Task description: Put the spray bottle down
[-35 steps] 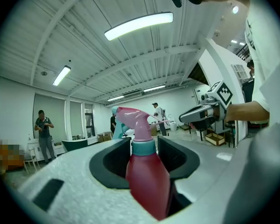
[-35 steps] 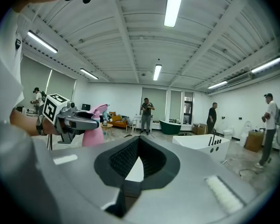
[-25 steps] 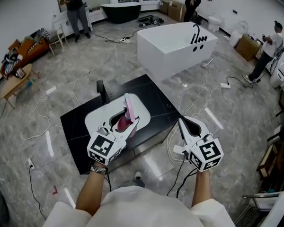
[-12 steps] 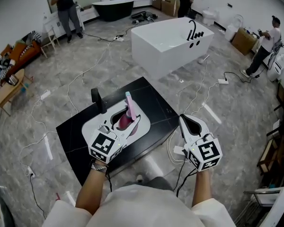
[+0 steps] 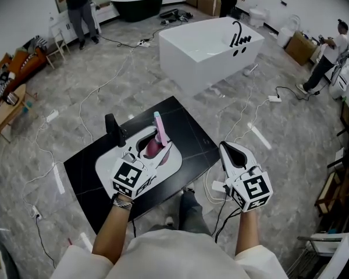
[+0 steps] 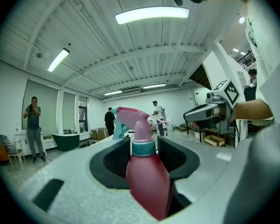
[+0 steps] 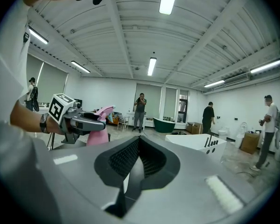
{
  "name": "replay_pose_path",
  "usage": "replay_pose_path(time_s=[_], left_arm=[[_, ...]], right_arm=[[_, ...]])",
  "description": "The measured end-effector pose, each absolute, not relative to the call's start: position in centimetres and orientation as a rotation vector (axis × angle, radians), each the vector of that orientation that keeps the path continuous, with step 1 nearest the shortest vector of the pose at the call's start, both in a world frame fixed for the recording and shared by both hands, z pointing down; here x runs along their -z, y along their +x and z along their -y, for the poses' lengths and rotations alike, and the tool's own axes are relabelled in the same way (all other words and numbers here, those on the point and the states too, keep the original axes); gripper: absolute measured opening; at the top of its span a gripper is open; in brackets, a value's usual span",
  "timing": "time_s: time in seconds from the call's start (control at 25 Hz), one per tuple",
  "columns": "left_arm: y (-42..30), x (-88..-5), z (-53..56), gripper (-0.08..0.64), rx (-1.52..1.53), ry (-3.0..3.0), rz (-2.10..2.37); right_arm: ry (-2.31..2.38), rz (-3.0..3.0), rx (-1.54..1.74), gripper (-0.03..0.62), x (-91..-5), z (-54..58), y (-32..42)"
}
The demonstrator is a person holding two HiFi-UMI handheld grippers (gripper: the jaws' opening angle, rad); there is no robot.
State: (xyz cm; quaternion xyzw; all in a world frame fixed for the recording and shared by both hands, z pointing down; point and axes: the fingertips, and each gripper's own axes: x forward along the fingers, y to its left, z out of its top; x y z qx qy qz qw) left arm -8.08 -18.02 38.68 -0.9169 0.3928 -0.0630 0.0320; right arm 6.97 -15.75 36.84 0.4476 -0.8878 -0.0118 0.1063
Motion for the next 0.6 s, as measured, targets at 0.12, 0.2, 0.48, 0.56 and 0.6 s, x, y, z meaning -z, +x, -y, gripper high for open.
replay_pose_path(time_s=[0.12, 0.2, 0.48, 0.56, 0.6], left_arm=[[-7.3, -39.4, 20.7, 0.189, 0.197, -2.824, -1.220], [-6.7, -40.0, 22.6, 0.189, 0.202, -2.826, -1.220], [-4.8, -42.3, 28.8, 0.189, 0.184, -2.832, -1.221], [-4.3, -43.3, 30.5, 0.187, 0.177, -2.841, -1.229], [-4.1, -43.7, 31.3, 0.188, 0.171, -2.846, -1.233]], right_arm=[[1.311, 2.599, 0.022, 0.006, -37.7, 18.4, 7.8], [1.314, 2.596, 0.016, 0.006, -38.1, 20.2, 8.3], [1.303, 2.587, -0.006, 0.006, -39.9, 25.0, 9.3], [1.296, 2.575, -0.018, 0.006, -40.6, 26.2, 9.7], [1.294, 2.571, -0.024, 0.006, -40.9, 26.8, 9.8]])
